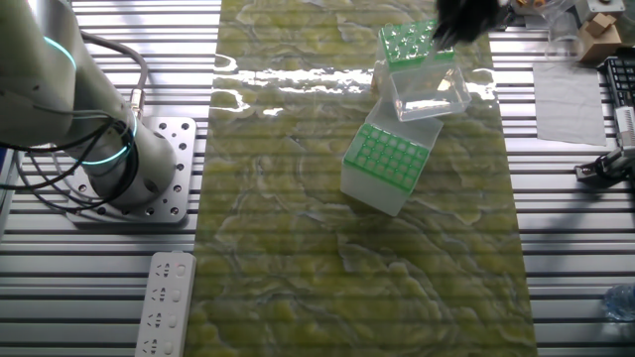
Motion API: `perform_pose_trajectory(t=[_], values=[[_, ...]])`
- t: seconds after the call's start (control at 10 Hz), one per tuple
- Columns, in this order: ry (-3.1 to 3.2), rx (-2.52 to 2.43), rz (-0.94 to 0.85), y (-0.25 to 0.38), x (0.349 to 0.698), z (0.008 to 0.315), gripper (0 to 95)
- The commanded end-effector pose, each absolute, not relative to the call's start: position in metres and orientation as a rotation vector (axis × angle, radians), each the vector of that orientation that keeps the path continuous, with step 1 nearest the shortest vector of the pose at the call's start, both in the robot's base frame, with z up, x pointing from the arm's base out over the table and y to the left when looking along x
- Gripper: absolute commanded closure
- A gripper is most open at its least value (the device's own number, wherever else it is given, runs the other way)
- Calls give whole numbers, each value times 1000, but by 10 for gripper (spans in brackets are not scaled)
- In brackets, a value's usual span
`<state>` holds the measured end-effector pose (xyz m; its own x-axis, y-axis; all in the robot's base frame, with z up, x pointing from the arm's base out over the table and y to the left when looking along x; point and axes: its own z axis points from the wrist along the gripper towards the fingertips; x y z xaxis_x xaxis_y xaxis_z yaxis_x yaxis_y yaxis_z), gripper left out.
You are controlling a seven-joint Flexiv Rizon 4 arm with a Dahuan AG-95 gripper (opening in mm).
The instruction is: Transfer all large pipette tips from one holder to another
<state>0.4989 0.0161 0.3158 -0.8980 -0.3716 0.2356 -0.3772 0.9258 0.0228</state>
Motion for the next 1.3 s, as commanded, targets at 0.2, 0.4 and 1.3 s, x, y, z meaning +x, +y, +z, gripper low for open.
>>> perform_pose_trajectory(t=[0.2,0.4,1.3], values=[[-2857,571,35,6,477,305,950],[-2856,582,33,5,469,300,950],[-2878,589,43,9,466,283,950]])
